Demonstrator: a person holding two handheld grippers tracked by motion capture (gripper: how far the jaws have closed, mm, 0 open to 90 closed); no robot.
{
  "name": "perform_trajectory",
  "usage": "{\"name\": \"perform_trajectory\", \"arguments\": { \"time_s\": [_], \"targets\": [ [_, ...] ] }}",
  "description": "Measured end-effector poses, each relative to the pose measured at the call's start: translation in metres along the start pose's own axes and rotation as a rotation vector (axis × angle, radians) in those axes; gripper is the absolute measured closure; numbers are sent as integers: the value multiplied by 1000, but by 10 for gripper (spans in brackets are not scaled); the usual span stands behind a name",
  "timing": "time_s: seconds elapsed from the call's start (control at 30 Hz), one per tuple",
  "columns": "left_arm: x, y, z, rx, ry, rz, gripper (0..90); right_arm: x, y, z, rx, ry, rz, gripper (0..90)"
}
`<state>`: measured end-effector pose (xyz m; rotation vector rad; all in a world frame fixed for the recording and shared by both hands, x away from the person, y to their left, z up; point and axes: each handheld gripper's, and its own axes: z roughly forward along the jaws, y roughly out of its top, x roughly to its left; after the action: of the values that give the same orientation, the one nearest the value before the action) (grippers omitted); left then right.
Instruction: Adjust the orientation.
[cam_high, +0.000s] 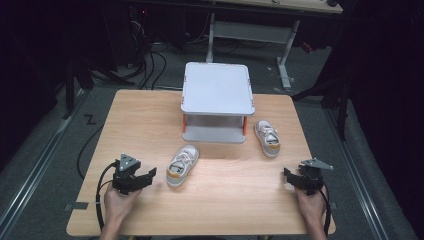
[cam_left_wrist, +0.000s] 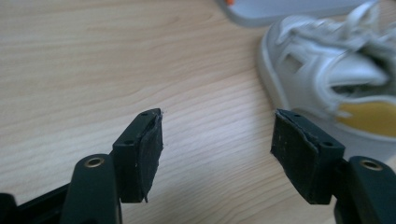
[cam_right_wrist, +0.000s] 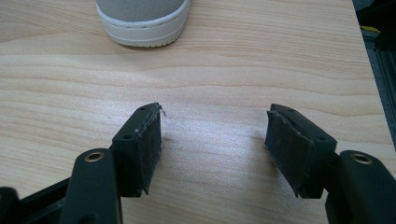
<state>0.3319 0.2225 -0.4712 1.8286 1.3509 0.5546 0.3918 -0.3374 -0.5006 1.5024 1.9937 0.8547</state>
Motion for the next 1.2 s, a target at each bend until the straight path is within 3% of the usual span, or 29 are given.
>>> {"name": "perform_trajectory", "arguments": {
  "time_s": [0.13, 0.27, 0.47, 0.7, 0.87, 1.07, 1.2],
  "targets": [
    [-9, 12, -7, -39, -38, 7, 361, 0, 0, 0, 0, 0, 0, 362],
    [-21, 24, -7, -41, -73, 35, 381, 0, 0, 0, 0, 0, 0, 361],
    [-38, 39, 8, 18, -90, 134, 434, 0, 0, 0, 0, 0, -1, 360],
    [-48, 50, 29, 101, -97, 199, 488, 0, 0, 0, 0, 1, -1, 360],
    [-52, 49, 43, 158, -89, 236, 540, 0, 0, 0, 0, 1, -1, 359],
    [-50, 49, 47, 169, -94, 236, 670, 0, 0, 0, 1, 2, -1, 354],
    [-50, 50, 43, 159, -67, 230, 745, 0, 0, 0, 1, 2, -2, 354]
  ]
}}
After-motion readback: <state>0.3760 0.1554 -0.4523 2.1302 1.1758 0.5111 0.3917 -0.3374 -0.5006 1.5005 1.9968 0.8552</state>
